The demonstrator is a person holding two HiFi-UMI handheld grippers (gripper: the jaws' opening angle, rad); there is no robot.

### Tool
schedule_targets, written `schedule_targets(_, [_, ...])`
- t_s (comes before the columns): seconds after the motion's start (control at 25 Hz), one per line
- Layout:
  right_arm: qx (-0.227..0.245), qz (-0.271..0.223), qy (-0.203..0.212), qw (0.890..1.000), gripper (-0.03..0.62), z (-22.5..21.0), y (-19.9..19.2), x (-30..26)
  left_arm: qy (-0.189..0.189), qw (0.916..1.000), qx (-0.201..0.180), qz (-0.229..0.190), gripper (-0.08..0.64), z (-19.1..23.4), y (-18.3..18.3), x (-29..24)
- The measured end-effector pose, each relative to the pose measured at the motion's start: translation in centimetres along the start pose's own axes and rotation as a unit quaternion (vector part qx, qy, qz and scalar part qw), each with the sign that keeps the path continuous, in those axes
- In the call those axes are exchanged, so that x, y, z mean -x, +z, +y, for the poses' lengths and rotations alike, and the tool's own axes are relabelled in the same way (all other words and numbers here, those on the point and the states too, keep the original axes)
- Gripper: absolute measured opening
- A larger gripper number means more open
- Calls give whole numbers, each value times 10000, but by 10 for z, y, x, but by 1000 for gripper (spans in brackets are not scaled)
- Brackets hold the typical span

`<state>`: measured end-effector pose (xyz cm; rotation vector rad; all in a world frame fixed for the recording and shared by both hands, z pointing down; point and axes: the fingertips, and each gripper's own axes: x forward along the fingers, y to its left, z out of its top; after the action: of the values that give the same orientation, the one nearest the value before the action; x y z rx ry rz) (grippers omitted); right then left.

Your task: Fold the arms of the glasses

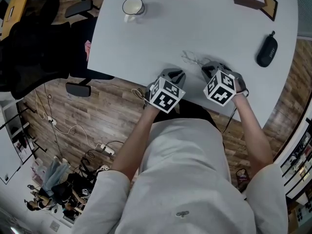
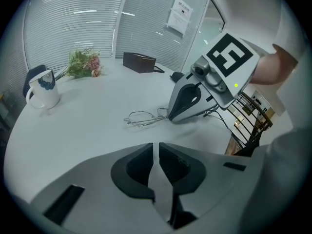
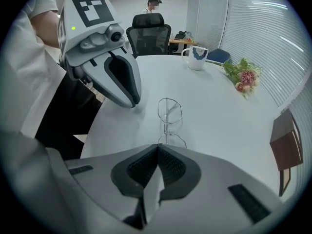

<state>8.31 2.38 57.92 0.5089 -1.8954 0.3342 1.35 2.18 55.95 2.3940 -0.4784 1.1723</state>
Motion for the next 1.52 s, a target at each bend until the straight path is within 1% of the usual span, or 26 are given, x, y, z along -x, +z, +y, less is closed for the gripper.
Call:
schedule_targets(0.28, [-255, -124, -227, 9993, 10, -5, 6, -2, 86, 9999, 26, -103, 51, 4, 6, 14])
schedule_targets(0.32, [-277, -142, -246, 9992, 27, -6, 7, -1, 89, 9999, 22, -114, 51, 4, 6, 16])
schedule_targets(0.48, [-396, -202, -339, 9984, 31, -7, 8, 2, 86, 9998, -20, -153, 51, 2, 7, 18])
schedule_targets(0.72, [-620, -219, -558, 9963, 31, -8, 5, 12, -30, 9995, -66, -293, 51, -3, 10, 20])
schedule_targets(0.84, [-906, -263, -723, 9929, 26, -8, 4, 21, -145, 9991, -127, -384, 51, -5, 12, 25])
schedule_targets(0.92, [-1197, -323, -841, 9887, 9, -9, 3, 27, -251, 9987, -154, -424, 51, -5, 14, 28])
schedule_targets(1.08, [-1734, -418, -1043, 9784, 8, -1, 3, 40, -435, 9971, -233, -577, 51, -4, 19, 38])
schedule_targets(1.2, [-1977, -389, -1228, 9718, 8, 7, 5, 50, -631, 9950, -291, -722, 51, -4, 24, 50])
schedule_targets(1.32, [-2217, -415, -1475, 9630, 8, 10, 10, 64, -835, 9923, -435, -811, 51, -4, 27, 60])
schedule_targets(1.52, [-2609, -634, -1946, 9434, 8, 15, 21, 93, -1108, 9863, -757, -964, 49, -8, 36, 78])
